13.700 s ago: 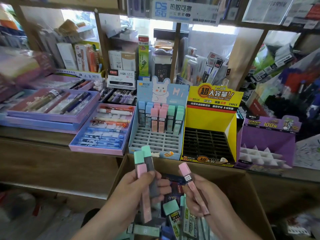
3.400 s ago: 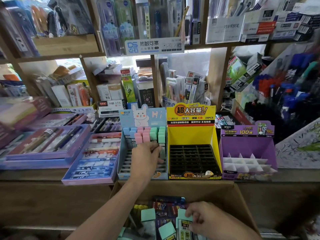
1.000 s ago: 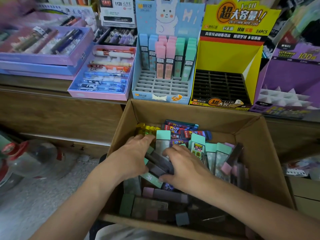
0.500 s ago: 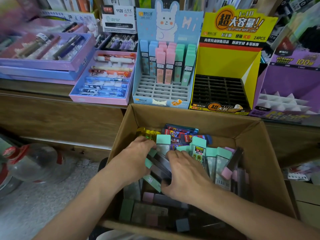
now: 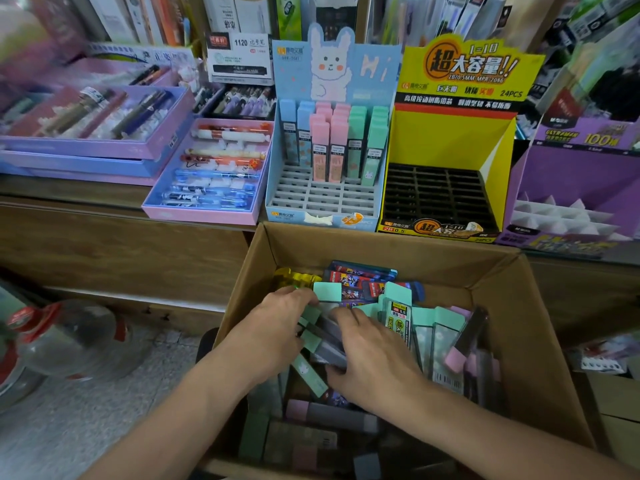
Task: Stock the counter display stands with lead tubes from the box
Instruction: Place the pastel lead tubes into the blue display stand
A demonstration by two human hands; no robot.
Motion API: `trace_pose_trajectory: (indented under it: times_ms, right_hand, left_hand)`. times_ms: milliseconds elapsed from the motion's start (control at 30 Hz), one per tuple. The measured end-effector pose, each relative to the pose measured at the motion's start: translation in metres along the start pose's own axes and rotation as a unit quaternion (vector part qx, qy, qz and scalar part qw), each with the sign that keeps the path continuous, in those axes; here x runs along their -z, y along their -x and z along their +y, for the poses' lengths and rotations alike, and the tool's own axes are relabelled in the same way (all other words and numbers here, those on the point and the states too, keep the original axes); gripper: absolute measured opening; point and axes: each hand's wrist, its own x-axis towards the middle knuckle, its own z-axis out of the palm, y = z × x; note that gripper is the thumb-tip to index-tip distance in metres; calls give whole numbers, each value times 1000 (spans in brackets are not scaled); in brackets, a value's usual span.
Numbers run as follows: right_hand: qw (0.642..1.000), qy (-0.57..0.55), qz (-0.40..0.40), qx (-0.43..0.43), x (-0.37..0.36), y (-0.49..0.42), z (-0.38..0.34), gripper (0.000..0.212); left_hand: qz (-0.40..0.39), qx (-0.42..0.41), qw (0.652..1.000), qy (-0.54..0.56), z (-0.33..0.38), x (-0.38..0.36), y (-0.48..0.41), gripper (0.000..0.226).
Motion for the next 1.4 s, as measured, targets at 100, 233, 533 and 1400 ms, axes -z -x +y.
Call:
trace_pose_trajectory:
  times_ms: [100, 233, 533, 1400]
  right_hand:
    - [999, -25, -9, -20, 2, 0, 1, 68]
    - [997, -75, -1, -34, 5, -2, 8, 58]
    - [969, -244, -26, -33, 21, -10, 24, 19]
    - [762, -647, 5, -43, 48, -22, 24, 31]
  left_hand:
    - [5, -11, 1000, 10, -4, 0, -1, 64]
    - [18, -19, 1000, 0, -8, -2, -3, 69]
    - [127, -30, 985, 117, -8, 2, -4, 64]
    - [-83, 63, 704, 702, 45, 22, 1, 39]
